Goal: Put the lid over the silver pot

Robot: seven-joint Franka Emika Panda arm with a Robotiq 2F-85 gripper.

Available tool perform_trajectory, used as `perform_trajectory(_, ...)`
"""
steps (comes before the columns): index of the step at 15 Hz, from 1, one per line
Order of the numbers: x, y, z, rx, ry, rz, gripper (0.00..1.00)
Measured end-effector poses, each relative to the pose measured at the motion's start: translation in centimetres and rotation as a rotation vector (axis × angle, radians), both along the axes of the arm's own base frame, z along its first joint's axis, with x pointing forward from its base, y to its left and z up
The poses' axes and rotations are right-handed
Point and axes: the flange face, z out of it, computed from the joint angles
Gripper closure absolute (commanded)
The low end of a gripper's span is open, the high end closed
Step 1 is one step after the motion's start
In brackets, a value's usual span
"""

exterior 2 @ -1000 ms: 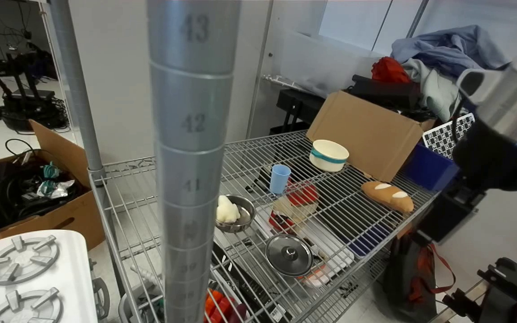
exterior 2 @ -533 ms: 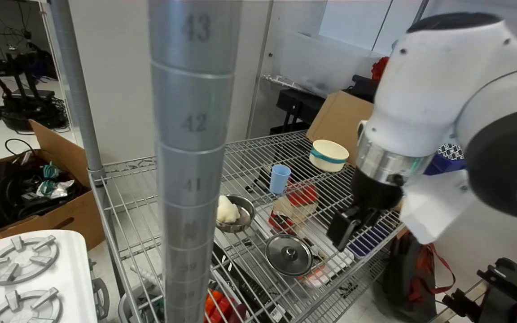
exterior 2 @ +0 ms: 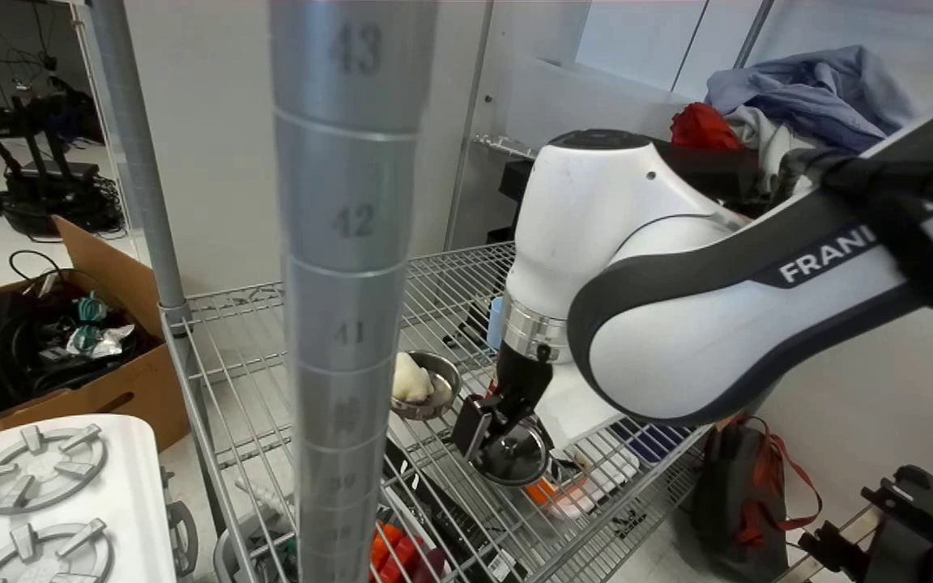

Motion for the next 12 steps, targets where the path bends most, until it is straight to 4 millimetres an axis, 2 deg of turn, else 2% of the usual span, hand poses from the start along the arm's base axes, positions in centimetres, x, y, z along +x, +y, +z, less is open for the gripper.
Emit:
perform_trajectory(1, 0.6, 0.6, -0.1, 0.009, -0.005, 0.001, 0.0)
perform_trajectory(2, 1.2, 1.1, -0.2, 0.012, -0.006, 0.001, 0.08)
perform_trajectory(3, 1.6, 1.4, -0.2, 0.013, -0.001, -0.001, 0.28)
perform_trajectory(7, 3.0, 1.5, 0.0, -0.001, 0.032, -0.015, 0.55)
perform_trajectory(8, 3.2, 1.3, 0.1, -0.01, 0.045, -0.02, 0.58)
perform_trajectory(12, 3.5, 1.9, 0.1, -0.029, 0.069, -0.014, 0.59)
